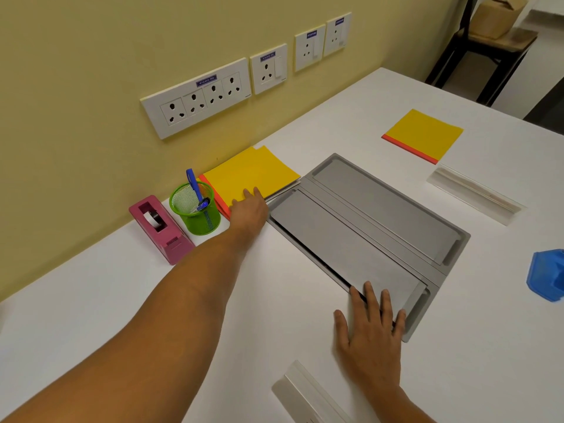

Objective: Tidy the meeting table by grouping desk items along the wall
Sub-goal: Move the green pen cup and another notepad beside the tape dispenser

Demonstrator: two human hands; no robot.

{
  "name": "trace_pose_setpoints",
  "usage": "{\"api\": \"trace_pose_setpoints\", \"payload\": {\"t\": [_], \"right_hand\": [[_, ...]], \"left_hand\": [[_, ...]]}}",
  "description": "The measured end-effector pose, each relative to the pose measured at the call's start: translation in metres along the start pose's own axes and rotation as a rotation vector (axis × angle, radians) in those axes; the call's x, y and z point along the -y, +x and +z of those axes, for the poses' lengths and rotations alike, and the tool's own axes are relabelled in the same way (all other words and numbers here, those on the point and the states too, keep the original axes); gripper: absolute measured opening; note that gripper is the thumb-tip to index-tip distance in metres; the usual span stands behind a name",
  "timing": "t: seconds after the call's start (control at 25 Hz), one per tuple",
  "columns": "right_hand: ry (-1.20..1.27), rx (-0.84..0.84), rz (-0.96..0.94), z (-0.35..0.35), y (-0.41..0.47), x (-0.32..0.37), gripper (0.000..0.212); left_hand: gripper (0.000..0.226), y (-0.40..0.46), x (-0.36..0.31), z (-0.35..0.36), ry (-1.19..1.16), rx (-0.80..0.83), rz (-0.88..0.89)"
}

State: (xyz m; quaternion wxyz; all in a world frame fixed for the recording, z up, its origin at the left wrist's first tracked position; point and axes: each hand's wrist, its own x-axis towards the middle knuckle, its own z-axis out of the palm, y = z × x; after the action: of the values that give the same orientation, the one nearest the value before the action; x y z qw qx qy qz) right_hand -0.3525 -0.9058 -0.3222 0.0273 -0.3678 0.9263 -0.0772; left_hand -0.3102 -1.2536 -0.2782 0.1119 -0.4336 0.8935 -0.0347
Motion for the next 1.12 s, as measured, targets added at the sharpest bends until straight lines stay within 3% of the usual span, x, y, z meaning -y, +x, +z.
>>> {"api": "trace_pose_setpoints", "payload": {"t": [0.44,0.84,0.96,1.12], "right_hand": [[0.012,-0.008,0.022,0.008,0.001,-0.001,0.072],[0.002,-0.023,0.007,0.007,0.0,-0.003,0.069],[0.008,0.025,0.002,-0.001,-0.001,0.0,0.066],[0.048,0.134,0.012,-0.011,0.002,0.001,0.068]], "left_hand": [[0.056,0.004,-0.022,-0.007,0.354,0.051,-0.009],[0.057,-0.007,-0.018,0.001,0.157,0.098,-0.16],[0.052,-0.037,-0.028,-0.009,0.153,-0.015,-0.047],[0.073,-0.108,-0.054,-0.021,0.026,-0.073,0.166]]}}
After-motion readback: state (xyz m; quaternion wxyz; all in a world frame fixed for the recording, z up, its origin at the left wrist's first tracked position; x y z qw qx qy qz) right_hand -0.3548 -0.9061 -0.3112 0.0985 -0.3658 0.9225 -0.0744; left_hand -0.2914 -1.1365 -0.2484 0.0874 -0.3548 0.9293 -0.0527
